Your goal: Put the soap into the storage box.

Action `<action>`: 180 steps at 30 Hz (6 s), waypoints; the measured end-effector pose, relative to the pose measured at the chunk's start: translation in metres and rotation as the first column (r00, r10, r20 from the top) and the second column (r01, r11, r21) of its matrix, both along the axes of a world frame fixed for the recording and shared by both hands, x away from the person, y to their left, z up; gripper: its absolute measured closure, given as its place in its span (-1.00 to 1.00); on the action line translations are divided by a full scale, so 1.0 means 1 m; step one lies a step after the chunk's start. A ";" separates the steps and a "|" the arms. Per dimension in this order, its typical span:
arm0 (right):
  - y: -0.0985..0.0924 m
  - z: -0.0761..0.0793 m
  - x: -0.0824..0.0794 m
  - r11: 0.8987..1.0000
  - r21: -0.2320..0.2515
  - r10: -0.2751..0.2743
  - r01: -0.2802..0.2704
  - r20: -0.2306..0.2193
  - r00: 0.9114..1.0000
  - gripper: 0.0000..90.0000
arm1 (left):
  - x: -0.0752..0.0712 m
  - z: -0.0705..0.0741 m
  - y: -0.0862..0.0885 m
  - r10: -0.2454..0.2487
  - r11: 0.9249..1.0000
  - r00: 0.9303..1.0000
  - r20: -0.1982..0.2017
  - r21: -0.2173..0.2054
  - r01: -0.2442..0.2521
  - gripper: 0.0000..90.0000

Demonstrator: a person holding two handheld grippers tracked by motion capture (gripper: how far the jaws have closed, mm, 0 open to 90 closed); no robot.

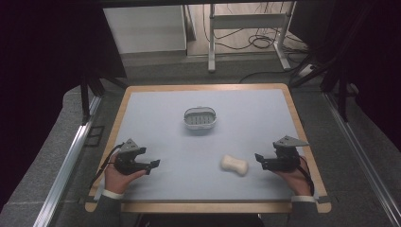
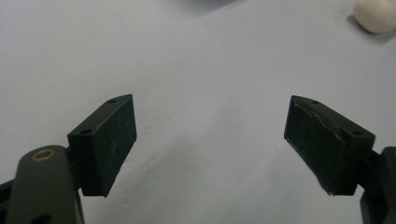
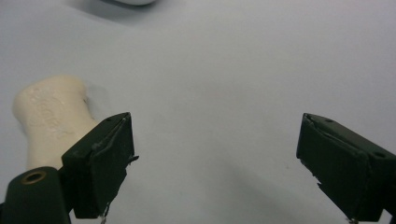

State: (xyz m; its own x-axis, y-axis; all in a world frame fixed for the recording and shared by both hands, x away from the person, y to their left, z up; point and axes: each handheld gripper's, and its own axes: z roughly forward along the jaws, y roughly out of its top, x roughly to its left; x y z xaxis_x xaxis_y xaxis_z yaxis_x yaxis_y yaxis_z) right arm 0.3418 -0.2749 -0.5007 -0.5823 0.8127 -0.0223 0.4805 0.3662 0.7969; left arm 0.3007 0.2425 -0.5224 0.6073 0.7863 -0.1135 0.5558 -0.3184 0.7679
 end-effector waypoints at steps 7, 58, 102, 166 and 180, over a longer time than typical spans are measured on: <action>-0.008 0.002 -0.002 0.999 -0.021 0.024 -0.024 -0.016 1.000 -0.74 | 0.001 -0.001 0.000 -0.003 1.000 1.000 0.004 0.018 0.003 -0.61; 0.098 0.033 -0.004 0.889 -0.234 0.348 -0.395 -0.216 0.912 -0.68 | -0.001 0.006 0.001 -0.033 0.999 0.999 0.005 0.044 0.032 -0.58; 0.137 0.008 0.029 0.779 -0.398 0.244 -0.484 -0.518 0.820 0.09 | 0.007 0.009 0.003 -0.046 0.998 0.999 0.024 0.032 0.045 -0.59; 0.144 0.081 0.109 0.854 -0.303 0.294 -0.422 -0.388 0.873 0.10 | 0.009 0.001 0.003 -0.052 0.998 0.999 0.001 0.045 0.052 -0.59; 0.160 0.083 0.137 0.837 -0.320 0.313 -0.443 -0.382 0.869 0.10 | 0.009 0.001 0.005 -0.052 0.998 0.999 -0.001 0.042 0.052 -0.59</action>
